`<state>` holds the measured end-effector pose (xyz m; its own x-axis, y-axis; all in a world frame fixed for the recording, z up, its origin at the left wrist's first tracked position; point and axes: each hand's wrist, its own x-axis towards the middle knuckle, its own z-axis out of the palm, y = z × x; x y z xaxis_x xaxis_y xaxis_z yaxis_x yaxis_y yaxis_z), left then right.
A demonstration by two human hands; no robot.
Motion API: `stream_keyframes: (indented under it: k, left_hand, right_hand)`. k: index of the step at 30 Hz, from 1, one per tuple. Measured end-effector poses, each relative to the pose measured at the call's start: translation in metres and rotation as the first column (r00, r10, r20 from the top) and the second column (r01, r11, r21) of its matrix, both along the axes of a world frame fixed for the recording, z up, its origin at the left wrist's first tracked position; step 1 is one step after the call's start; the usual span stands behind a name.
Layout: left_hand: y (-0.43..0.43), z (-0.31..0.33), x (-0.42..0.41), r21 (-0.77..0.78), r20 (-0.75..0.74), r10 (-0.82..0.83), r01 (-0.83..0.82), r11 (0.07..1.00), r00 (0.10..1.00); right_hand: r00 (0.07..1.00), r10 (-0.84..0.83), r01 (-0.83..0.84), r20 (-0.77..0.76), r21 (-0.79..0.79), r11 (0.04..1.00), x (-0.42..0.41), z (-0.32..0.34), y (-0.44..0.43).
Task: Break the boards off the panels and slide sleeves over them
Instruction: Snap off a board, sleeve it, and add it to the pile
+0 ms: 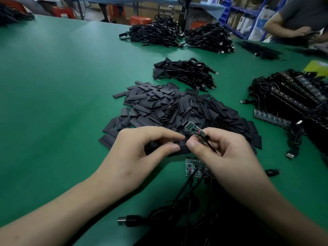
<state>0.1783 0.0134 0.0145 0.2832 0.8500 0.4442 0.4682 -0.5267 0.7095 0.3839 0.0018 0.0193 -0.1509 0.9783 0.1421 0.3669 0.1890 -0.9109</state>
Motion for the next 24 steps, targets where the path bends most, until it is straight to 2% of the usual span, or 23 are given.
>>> stream_keyframes:
  k: [2, 6, 8, 13, 18, 24]
  left_hand:
    - [-0.001, 0.000, 0.000, 0.052, -0.005, 0.016, -0.016, 0.999, 1.000]
    - [-0.006, 0.002, 0.002, 0.272, -0.176, 0.067, -0.017, 0.962, 0.982]
    - [-0.007, 0.001, 0.002, 0.339, -0.180, 0.106, -0.039, 0.940, 0.978]
    - [-0.002, 0.003, -0.004, 0.205, -0.013, 0.157, -0.151, 0.967, 0.988]
    - [-0.001, 0.004, -0.005, 0.142, 0.008, 0.164, -0.163, 0.976, 0.986]
    - [-0.001, 0.005, -0.004, 0.140, 0.003, 0.149, -0.148, 0.979, 0.989]
  right_hand:
    - [0.999, -0.010, 0.010, -0.031, -0.019, 1.000, 0.000, 0.000, 0.000]
    - [0.998, 0.019, -0.023, -0.066, -0.065, 0.998, 0.001, 0.001, -0.001]
    - [0.996, 0.056, -0.060, -0.073, -0.065, 0.996, 0.002, 0.002, -0.001]
    - [0.997, 0.006, -0.006, 0.073, 0.001, 1.000, 0.014, 0.005, 0.008]
    - [0.980, 0.194, -0.188, 0.038, -0.132, 0.973, 0.022, 0.007, 0.010]
    - [0.969, 0.247, -0.241, 0.019, -0.146, 0.959, 0.022, 0.007, 0.011]
